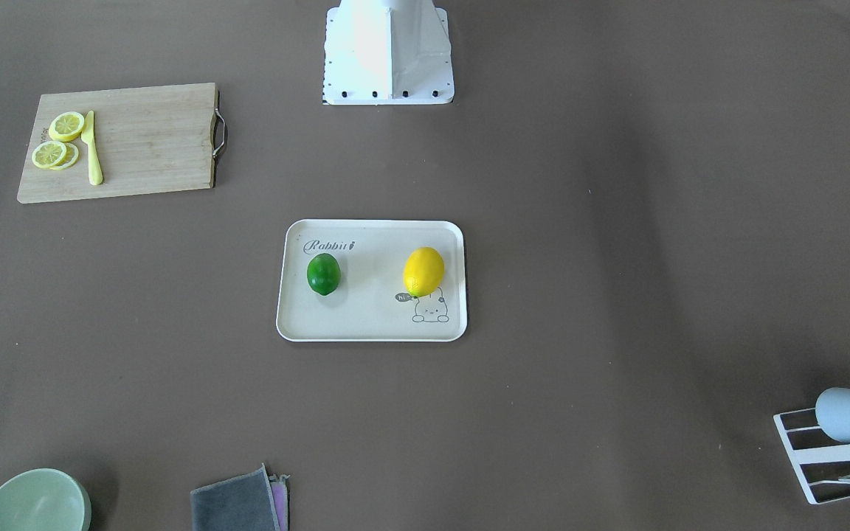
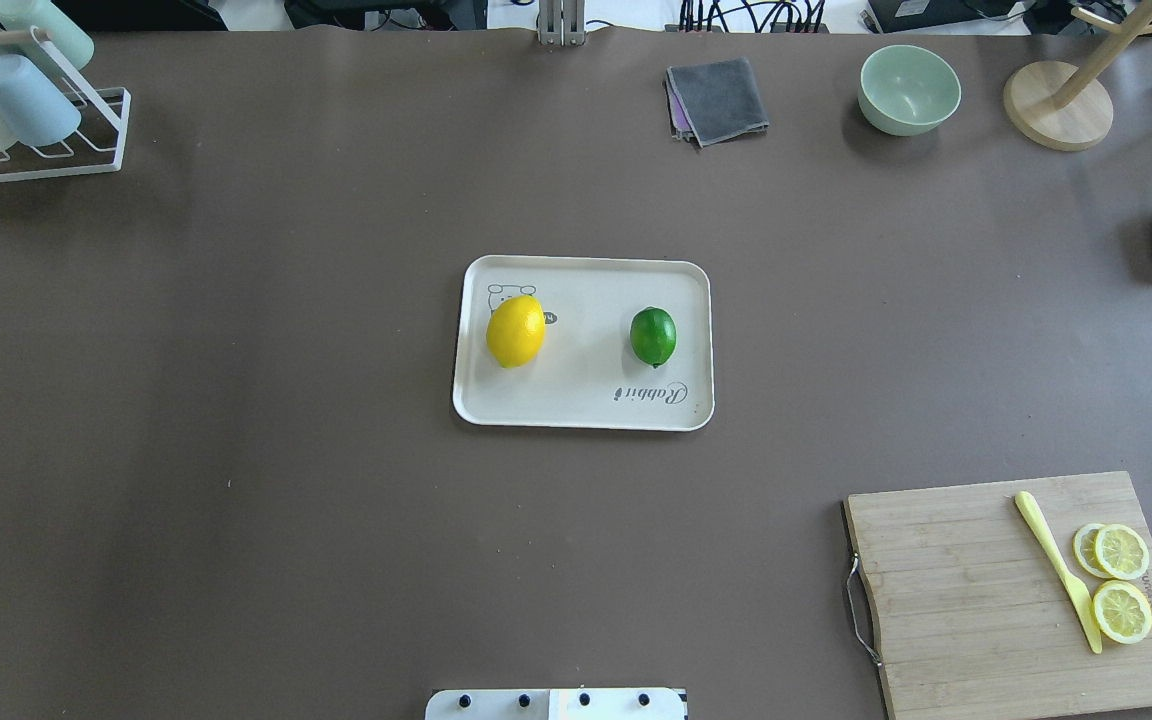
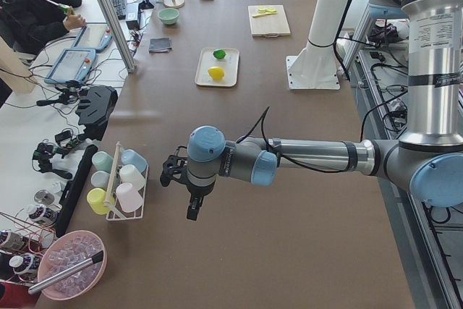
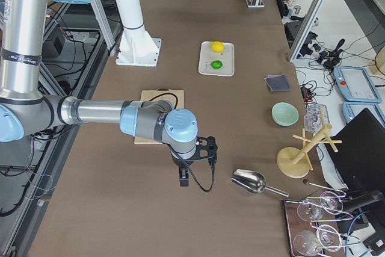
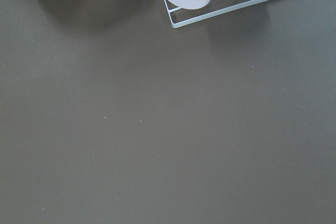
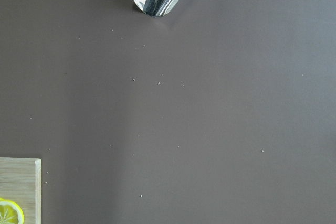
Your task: Place all lemons on tray
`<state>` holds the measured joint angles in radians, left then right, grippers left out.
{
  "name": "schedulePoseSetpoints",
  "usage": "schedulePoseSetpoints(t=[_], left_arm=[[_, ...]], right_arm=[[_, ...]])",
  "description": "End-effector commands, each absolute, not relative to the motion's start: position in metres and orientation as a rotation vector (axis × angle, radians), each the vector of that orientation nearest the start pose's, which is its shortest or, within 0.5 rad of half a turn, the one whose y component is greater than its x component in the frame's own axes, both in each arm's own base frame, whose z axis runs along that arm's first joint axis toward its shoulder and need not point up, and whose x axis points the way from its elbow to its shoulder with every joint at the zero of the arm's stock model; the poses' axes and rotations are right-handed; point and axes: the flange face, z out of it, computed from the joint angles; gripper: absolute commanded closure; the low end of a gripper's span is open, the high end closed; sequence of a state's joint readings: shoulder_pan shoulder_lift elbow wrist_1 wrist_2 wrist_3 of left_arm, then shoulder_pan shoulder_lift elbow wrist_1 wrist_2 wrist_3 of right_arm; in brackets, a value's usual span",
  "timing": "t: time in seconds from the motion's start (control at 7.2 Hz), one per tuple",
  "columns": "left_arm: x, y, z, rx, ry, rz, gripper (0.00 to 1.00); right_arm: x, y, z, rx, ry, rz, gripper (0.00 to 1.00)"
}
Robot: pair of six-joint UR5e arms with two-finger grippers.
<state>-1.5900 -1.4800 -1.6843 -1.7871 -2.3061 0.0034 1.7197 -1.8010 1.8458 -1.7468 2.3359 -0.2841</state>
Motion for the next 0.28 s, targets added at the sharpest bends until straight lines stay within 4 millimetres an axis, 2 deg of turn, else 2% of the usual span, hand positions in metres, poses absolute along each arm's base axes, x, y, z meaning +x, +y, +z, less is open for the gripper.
schedulePoseSetpoints(t=[0.0, 0.14], left_arm=[[-0.0787, -0.4662, 0.6249, 0.240, 0.728, 0.068, 0.02], [-0.0822, -0.4649, 0.6248, 0.242, 0.727, 0.060, 0.02]], right_arm=[[0.1203, -0.3684, 0.6449, 0.040, -0.773, -0.081, 0.00], [0.1200, -0.3670, 0.6460, 0.038, -0.775, -0.081, 0.00]])
